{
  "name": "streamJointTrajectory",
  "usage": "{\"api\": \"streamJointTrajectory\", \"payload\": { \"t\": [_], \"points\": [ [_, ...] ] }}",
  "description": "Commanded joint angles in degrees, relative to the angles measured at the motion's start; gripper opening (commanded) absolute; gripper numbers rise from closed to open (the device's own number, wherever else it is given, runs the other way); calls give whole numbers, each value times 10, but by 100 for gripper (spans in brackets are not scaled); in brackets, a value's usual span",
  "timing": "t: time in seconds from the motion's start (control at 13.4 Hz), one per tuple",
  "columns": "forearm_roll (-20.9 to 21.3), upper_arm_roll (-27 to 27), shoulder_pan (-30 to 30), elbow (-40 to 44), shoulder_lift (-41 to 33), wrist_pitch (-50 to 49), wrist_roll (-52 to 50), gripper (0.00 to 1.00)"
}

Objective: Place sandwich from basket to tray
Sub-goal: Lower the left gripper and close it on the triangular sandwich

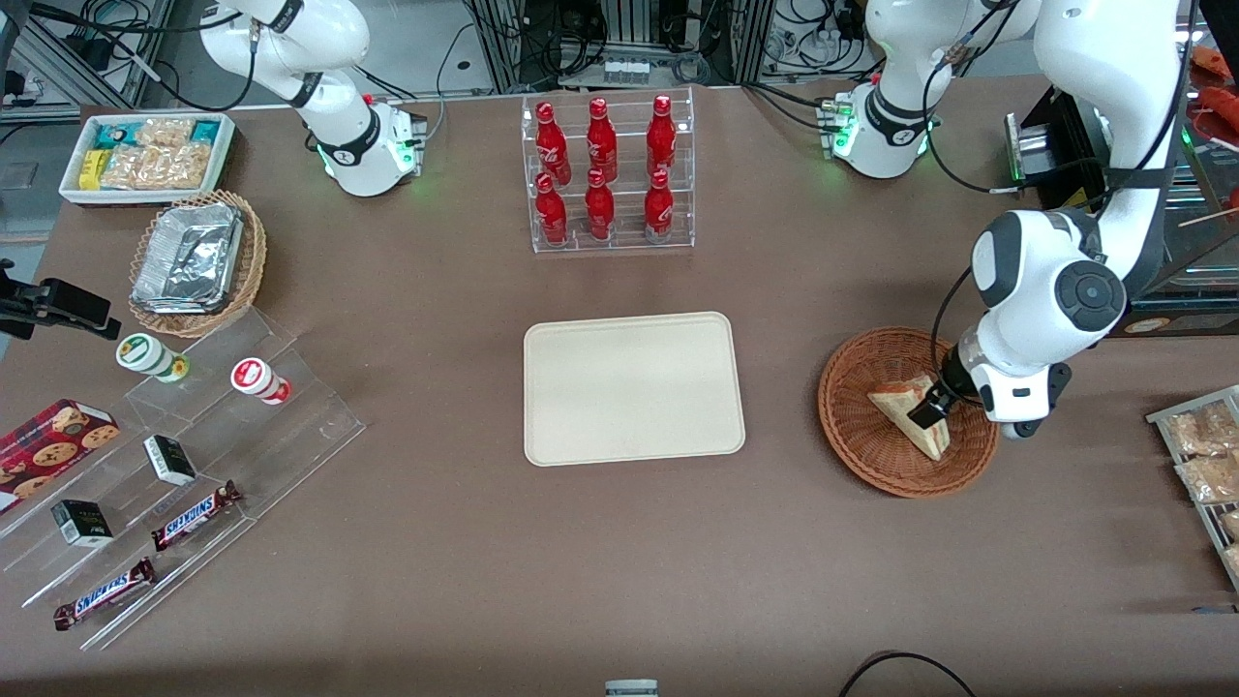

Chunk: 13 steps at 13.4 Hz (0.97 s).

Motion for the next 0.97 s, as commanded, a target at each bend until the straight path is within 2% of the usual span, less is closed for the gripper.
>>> {"api": "streamJointTrajectory", "payload": {
  "t": [0.0,0.52,0.6,0.67,0.74,0.82,0.89],
  "points": [
    [-1,0,-2,-7,15,19,-13,100],
    [-1,1,-2,-13,54,59,-15,100],
    [-1,0,-2,-14,54,59,-15,92],
    [-1,1,-2,-16,53,59,-15,56],
    [-1,0,-2,-16,53,59,-15,26],
    [-1,0,-2,-16,52,56,-13,0],
    [0,1,-4,-19,49,52,-5,0]
  ]
}}
